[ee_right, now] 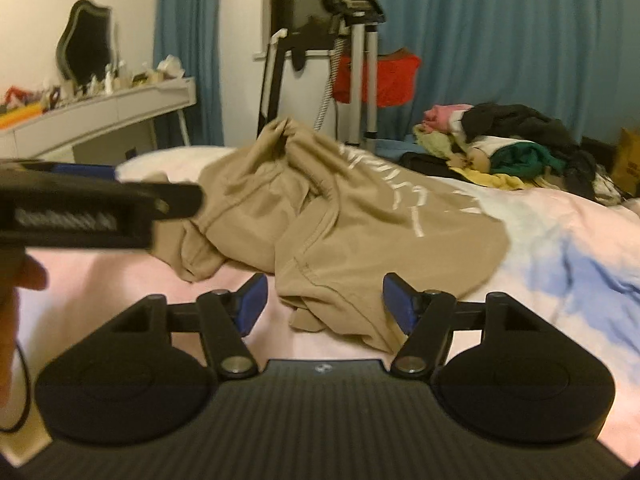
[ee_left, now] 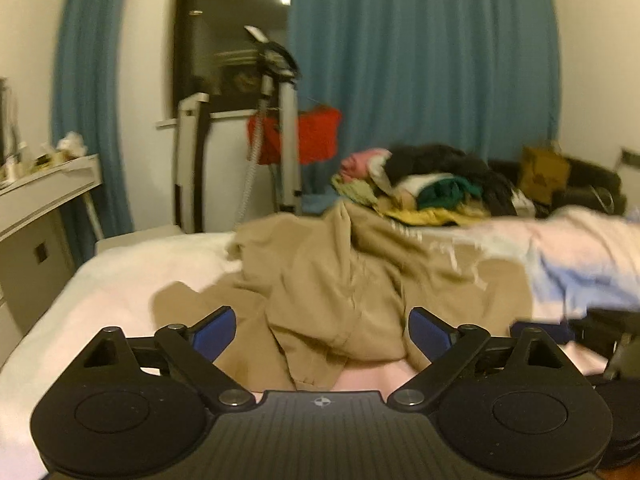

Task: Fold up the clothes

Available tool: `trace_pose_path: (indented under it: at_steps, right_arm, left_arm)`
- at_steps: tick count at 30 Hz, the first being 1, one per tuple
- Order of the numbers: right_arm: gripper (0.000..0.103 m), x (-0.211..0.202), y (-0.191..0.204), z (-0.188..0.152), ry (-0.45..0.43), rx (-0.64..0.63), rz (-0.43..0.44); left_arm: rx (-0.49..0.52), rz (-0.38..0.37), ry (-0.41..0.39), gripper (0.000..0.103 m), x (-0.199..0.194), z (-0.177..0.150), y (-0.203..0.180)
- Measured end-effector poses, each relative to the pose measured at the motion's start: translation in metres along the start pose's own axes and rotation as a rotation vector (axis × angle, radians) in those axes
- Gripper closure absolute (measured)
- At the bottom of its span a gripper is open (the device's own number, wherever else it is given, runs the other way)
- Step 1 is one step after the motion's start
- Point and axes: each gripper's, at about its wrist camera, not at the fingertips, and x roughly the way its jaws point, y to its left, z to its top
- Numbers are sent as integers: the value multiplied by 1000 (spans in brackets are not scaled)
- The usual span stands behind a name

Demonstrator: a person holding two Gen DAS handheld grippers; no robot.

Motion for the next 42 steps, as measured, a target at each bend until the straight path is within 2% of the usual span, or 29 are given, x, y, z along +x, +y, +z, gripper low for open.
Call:
trace_pose_path:
  at_steps: [1, 2, 5, 6, 7, 9, 14, 23, 26, 31, 33, 35, 37, 40, 42]
  right_arm:
    - [38, 6, 1, -2, 4, -7, -4]
    - [38, 13, 1, -4, 16, -10, -10]
    - [41, 30, 4, -7, 42, -25, -27]
    - [53, 31, 6, -7, 36, -41, -31]
    - [67, 32, 8, -6, 30, -56, -34]
    - [82, 30, 7, -2, 10, -46, -45]
    - [89, 5, -19, 10, -53, 75, -79]
    - [91, -110, -84, 33, -195, 260, -164]
    - [92, -149, -102, 37, -237, 326, -160]
    - [92, -210, -116, 33, -301, 386, -107]
    - [91, -216, -118, 17, -246, 407, -73]
    - [91, -217, -119, -1, -169, 438, -41]
    - [91, -214, -121, -18, -81, 480, -8]
    - [90, -183, -116, -30, 97, 518, 41]
    - [90, -170, -108, -33, 167, 496, 29]
  left_arm:
    - [12, -2, 0, 21, 9, -5, 1]
    - [19, -4, -1, 22, 18, -10, 2]
    - [-43, -64, -8, 33, 38, -14, 15]
    - [-71, -82, -11, 45, 42, -14, 19]
    - [-95, -97, -13, 65, 45, -12, 23]
    - [-132, -110, -26, 91, 46, -11, 29]
    - [-172, -83, -121, 96, 12, -2, 41]
    - [-238, -112, -271, 97, -115, 25, 47]
    - [-282, -116, -300, 97, -159, 29, 49]
    - [-289, -142, -339, 97, -229, 27, 50]
    - [-253, -145, -301, 97, -244, 13, 48]
    - [-222, -143, -205, 96, -243, -4, 46]
    - [-211, -115, -84, 96, -230, -14, 42]
    - [-178, -51, 66, 96, -201, -20, 32]
    - [-148, -7, 154, 95, -180, -22, 26]
